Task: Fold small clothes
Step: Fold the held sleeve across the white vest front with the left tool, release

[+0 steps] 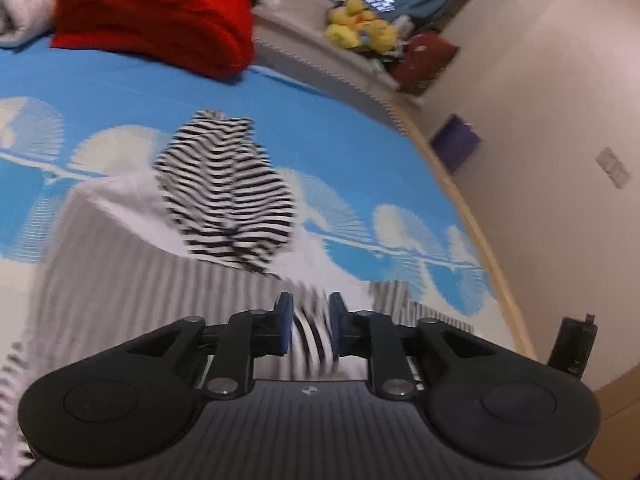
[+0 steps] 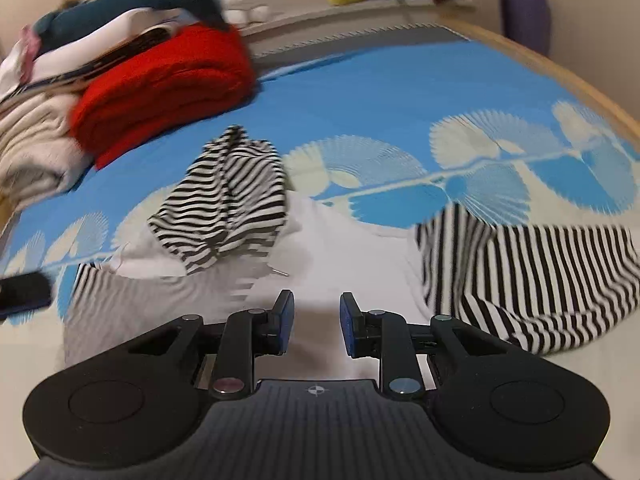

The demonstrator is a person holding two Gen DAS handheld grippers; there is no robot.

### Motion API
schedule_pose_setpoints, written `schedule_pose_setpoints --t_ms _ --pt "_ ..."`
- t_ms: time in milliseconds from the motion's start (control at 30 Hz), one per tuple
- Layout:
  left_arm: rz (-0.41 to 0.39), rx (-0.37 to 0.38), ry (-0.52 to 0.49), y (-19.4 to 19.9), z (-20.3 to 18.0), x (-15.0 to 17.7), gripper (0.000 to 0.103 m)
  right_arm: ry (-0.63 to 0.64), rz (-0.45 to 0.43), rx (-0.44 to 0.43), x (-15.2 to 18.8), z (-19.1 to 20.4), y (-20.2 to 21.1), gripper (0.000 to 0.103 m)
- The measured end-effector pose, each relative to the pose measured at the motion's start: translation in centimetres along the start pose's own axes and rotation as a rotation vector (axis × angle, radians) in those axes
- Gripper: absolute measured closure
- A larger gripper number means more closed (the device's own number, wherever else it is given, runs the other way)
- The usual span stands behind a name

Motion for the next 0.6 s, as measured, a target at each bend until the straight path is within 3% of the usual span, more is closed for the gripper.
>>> schedule_pose_setpoints --t_ms 133,267,367,500,600 --pt "-0.038 -0.199 0.032 2.5 3.8 -0.9 0.072 -0.079 0.033 -0.024 -0.1 -1.5 -1.0 0.077" --pt "-0.069 -0.324 0.085 2.9 9.3 0.2 0.067 -0.158 0.103 -0.010 0.6 -3.4 -3.6 0.077" --pt "0.048 -0.454 0.133 1.5 13.4 0.8 0.069 -0.239 0.204 -0.005 1.8 -4.8 -6.7 0.076" --pt "0.022 -0.481 0.173 2.0 16.7 -1.1 0.067 -0.278 0.298 0.009 3.0 -5.1 -10.2 0.073" --pt "0.043 -0.516 0.231 2.1 18.9 -1.2 0.067 -0.218 0.295 -0.001 2.9 -3.8 -11.3 0.073"
Point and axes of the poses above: each gripper's, at about its wrist camera, not at the fingertips, and y roughly against the way its jaws point, z to its left, x to its underside, the point moved 5 cm from there along -y, roughly the way its jaws point, and after that the axes turned 12 degrees about z, right-handed, at the moved point
